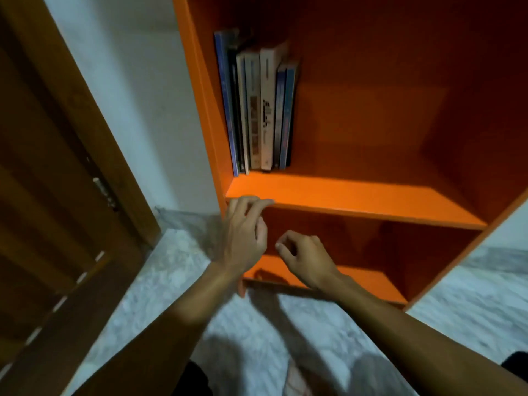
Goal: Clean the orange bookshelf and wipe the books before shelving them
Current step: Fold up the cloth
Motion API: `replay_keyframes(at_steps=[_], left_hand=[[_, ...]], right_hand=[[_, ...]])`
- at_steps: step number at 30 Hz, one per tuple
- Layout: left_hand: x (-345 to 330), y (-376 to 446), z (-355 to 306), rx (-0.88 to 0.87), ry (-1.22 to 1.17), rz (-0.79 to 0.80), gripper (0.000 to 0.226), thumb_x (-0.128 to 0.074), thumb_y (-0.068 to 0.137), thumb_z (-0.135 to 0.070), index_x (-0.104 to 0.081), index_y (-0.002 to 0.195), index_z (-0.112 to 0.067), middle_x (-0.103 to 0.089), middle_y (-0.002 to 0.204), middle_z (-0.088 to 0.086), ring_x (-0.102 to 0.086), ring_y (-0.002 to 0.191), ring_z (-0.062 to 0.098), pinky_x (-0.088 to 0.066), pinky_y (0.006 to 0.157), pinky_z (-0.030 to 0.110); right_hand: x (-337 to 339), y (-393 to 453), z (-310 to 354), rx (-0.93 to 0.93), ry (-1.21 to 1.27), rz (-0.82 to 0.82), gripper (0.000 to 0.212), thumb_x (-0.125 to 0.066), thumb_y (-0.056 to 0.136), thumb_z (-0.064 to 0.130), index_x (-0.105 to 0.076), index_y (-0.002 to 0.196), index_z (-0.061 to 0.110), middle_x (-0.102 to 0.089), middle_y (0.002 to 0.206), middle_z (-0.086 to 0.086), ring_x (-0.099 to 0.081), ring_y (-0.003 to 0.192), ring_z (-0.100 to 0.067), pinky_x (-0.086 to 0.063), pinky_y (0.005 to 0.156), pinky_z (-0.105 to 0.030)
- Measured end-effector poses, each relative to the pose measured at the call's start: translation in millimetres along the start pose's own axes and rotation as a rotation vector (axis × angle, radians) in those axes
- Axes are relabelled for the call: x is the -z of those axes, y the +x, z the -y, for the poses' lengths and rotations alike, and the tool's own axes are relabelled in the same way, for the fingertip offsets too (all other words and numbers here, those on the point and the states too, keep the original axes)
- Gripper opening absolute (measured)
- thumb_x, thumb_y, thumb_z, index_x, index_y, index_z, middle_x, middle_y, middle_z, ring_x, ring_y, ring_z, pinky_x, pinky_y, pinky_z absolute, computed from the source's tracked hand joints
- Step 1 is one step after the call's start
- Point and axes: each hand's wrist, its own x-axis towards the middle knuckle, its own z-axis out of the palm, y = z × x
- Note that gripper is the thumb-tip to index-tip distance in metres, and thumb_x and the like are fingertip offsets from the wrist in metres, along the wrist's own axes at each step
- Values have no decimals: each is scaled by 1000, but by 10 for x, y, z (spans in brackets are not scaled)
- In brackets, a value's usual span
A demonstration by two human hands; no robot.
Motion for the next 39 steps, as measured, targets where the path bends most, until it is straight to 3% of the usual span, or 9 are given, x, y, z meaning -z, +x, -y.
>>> replay_keyframes(at_steps=[3, 8, 14, 17, 20, 23, 27, 33, 39], left_hand=[[-329, -621, 60, 118, -58, 158, 43, -52, 88, 0, -60, 128, -14, -56, 112, 6, -52, 102, 24, -44, 90, 36], [-938, -1903, 185, 495, -198, 581, 62, -52, 86, -12, -43, 148, -13, -56, 123, 10, -61, 107, 30, -53, 93, 45], [-1374, -2944, 59, 956, -293, 1021, 76, -60, 89, -9, -25, 156, -18, -37, 154, 13, -44, 137, 31, -44, 110, 41], [-1438, -3126, -107, 1129, -343, 1052, 76, -55, 92, -3, -20, 158, -15, -26, 162, 10, -40, 141, 28, -47, 106, 31], [-1533, -3185, -228, 1226, -328, 1043, 69, -51, 96, -1, -21, 157, -8, -39, 153, 16, -49, 132, 26, -47, 93, 22], [-1604, -3182, -298, 1342, -257, 966, 55, -51, 98, -6, -36, 150, -5, -46, 146, 16, -50, 130, 27, -45, 89, 24], [-1707, -3221, -318, 1401, -268, 968, 15, -51, 93, -3, -63, 102, -3, -66, 108, 22, -64, 98, 33, -51, 77, 38], [-1641, -2967, -400, 1419, -338, 915, 34, -52, 102, -27, -69, 119, -3, -70, 115, 20, -68, 103, 33, -54, 89, 39], [-1003, -1916, -952, 1420, -314, 631, 46, -53, 100, -45, -72, 88, -4, -72, 84, 13, -66, 75, 24, -50, 67, 31]], right_hand=[[-313, -233, -466, -173, -58, 193, 11, -54, 96, 24, -63, 93, 18, -56, 61, 8, -58, 64, -26, -38, 59, -31], [-769, -908, -1247, -553, -132, 514, 35, -58, 95, 21, -58, 128, 11, -67, 117, -14, -63, 95, -23, -49, 78, -30], [-1126, -1657, -1529, -726, -138, 695, 43, -57, 96, 25, -49, 135, 9, -56, 136, -11, -53, 125, -26, -41, 98, -27], [-1262, -1816, -1615, -724, -126, 676, 42, -59, 91, 15, -50, 132, 9, -56, 134, -11, -52, 124, -27, -42, 100, -29], [-1369, -1899, -1699, -761, -75, 642, 51, -62, 88, 15, -44, 136, 10, -58, 129, -13, -56, 119, -32, -44, 94, -32], [-1506, -1942, -1823, -816, -39, 560, 24, -61, 83, 23, -54, 105, 17, -63, 106, -9, -63, 101, -32, -46, 76, -30], [-1652, -2030, -1844, -904, 118, 455, 11, -62, 88, 21, -65, 98, 16, -69, 101, -5, -65, 93, -24, -49, 77, -27], [-1513, -1896, -1751, -943, 278, 425, 20, -58, 89, 9, -53, 86, 28, -62, 87, 6, -62, 78, -12, -53, 69, -24], [-468, -1517, -1091, -819, 439, 347, 34, -57, 93, 3, -49, 84, 35, -61, 82, 4, -57, 67, -5, -48, 54, -11]])
